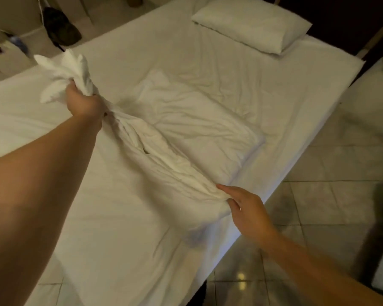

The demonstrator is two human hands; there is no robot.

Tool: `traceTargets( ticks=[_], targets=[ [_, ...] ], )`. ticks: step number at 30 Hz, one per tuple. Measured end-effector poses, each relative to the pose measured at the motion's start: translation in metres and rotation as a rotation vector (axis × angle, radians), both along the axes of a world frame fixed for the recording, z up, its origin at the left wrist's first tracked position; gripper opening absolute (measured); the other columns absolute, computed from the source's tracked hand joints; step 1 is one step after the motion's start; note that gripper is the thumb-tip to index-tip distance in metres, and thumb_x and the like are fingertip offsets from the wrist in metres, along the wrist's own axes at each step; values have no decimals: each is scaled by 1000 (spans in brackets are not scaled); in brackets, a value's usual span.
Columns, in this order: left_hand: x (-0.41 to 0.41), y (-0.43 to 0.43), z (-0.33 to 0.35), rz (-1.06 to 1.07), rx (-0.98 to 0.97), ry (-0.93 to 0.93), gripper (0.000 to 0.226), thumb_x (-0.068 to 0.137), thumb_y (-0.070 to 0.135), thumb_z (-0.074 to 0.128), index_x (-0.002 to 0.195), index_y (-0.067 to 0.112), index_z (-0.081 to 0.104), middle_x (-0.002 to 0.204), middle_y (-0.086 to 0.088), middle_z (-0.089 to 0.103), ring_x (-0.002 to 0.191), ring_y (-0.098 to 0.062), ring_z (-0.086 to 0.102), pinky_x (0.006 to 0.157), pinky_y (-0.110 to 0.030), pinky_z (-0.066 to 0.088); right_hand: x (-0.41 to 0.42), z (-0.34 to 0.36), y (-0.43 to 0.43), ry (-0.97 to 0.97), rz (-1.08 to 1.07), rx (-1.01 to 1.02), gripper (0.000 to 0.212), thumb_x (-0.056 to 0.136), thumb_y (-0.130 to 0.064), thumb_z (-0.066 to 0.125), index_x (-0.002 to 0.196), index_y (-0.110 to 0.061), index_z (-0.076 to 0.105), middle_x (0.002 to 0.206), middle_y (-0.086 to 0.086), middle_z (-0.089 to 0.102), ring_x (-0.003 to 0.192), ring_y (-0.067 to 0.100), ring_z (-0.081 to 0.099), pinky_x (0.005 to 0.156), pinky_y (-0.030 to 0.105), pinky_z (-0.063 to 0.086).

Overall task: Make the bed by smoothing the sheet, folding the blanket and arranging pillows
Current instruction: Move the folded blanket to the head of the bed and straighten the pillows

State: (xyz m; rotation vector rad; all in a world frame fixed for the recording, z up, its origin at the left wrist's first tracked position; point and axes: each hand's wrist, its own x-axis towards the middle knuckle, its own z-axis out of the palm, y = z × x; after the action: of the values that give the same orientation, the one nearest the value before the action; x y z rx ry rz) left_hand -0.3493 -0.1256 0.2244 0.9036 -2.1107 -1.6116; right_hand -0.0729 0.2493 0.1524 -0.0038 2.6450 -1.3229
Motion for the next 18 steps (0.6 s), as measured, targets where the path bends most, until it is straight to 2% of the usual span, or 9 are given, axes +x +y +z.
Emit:
traceTargets(
  ticks=[4, 7, 11, 14, 18],
  targets=[
    [-62, 55, 1, -29, -46, -22, 60, 88, 6, 57, 142, 31, 48, 119, 11, 55, 112, -17, 58, 100, -35, 54, -54, -5, 50, 36, -61, -45, 45, 99, -1, 53, 128, -33, 66, 125, -18, 64, 115, -8, 58, 101, 9, 41],
    [-120, 89, -9, -35, -118, -76, 54, 91, 12, 59, 141, 28, 50, 122, 6, 59, 113, -21, 60, 98, -38, 56, -106, -13, 85, -43, -109, -127, 44, 99, -3, 55, 125, -35, 68, 124, -20, 67, 114, -9, 59, 100, 11, 44],
    [-194, 130, -34, -45, -166, -150, 52, 89, 6, 54, 138, 24, 50, 118, 5, 56, 106, -17, 57, 91, -29, 53, -180, -22, 127, -132, -151, -178, 39, 100, -6, 55, 122, -35, 70, 120, -18, 69, 112, -3, 62, 98, 15, 48],
    [-243, 166, -51, -46, -209, -198, 60, 85, 3, 52, 141, 22, 48, 137, 0, 52, 111, -14, 49, 103, -29, 49, -228, -31, 158, -113, -148, -132, 38, 99, -3, 56, 124, -28, 70, 121, -15, 70, 113, -2, 62, 101, 17, 46],
    [-300, 211, -72, -92, -232, -245, 55, 87, 20, 55, 141, 24, 46, 142, -6, 49, 127, -28, 53, 110, -38, 47, -281, -50, 200, -111, -139, -68, 36, 98, -5, 56, 124, -24, 70, 118, -11, 71, 110, 1, 64, 100, 23, 50]
  ],
)
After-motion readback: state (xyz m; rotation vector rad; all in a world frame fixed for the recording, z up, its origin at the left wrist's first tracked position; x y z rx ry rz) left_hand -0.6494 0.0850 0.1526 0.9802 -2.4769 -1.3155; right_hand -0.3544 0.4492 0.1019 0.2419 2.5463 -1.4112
